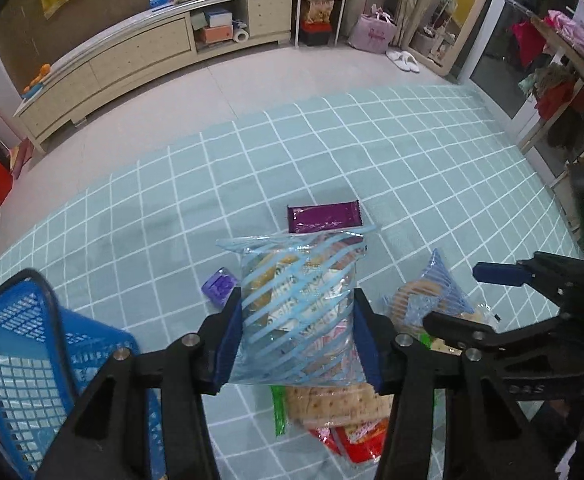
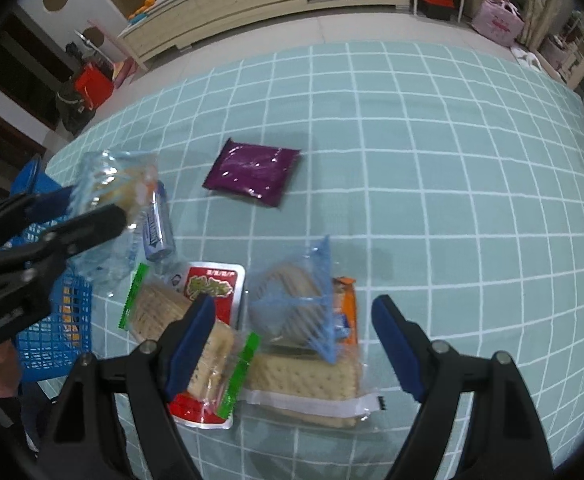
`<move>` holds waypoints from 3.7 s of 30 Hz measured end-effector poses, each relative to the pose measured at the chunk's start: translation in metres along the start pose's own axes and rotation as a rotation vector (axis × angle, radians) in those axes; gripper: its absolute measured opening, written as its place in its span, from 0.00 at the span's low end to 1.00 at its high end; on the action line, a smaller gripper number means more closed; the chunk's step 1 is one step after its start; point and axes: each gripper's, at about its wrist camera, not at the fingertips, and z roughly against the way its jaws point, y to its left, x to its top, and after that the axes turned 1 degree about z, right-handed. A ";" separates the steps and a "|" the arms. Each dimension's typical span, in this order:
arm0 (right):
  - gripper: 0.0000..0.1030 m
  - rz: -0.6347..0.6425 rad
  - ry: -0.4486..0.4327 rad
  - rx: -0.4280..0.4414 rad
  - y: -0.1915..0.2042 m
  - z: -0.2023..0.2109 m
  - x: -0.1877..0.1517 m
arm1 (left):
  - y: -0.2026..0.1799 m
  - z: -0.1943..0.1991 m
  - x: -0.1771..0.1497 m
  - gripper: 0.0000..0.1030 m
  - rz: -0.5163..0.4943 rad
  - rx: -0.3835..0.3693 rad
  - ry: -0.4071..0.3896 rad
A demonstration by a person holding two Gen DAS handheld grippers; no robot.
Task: Organize snacks
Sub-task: 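Grasp the striped bag with the left tool while the right tool grasps the clear bag, then carry the striped bag and clear bag over the blue basket and lower them, then open both tools to drop the bags into the basket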
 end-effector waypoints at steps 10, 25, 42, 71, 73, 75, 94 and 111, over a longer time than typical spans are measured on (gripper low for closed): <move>0.61 -0.002 0.083 -0.082 0.011 -0.029 0.004 | 0.013 0.001 -0.024 0.47 0.010 -0.009 0.024; 0.22 0.027 0.006 -0.087 0.031 0.007 0.001 | 0.014 0.028 -0.041 0.47 0.039 -0.057 -0.015; 0.22 0.152 -0.199 -0.093 0.117 0.110 -0.018 | 0.043 0.158 -0.070 0.47 0.063 -0.026 -0.201; 0.22 0.400 -0.208 -0.027 0.291 0.096 0.002 | 0.170 0.225 -0.124 0.47 0.177 0.103 -0.268; 0.22 0.403 -0.190 -0.033 0.297 0.084 0.008 | 0.177 0.215 -0.121 0.47 0.187 0.098 -0.257; 0.22 0.404 -0.174 -0.046 0.301 0.073 0.011 | 0.184 0.206 -0.121 0.47 0.197 0.089 -0.245; 0.26 0.309 -0.052 -0.140 0.302 0.006 0.053 | 0.218 0.167 -0.112 0.47 0.238 0.050 -0.211; 0.93 0.299 -0.134 -0.181 0.282 0.033 0.037 | 0.200 0.176 -0.116 0.47 0.234 0.060 -0.211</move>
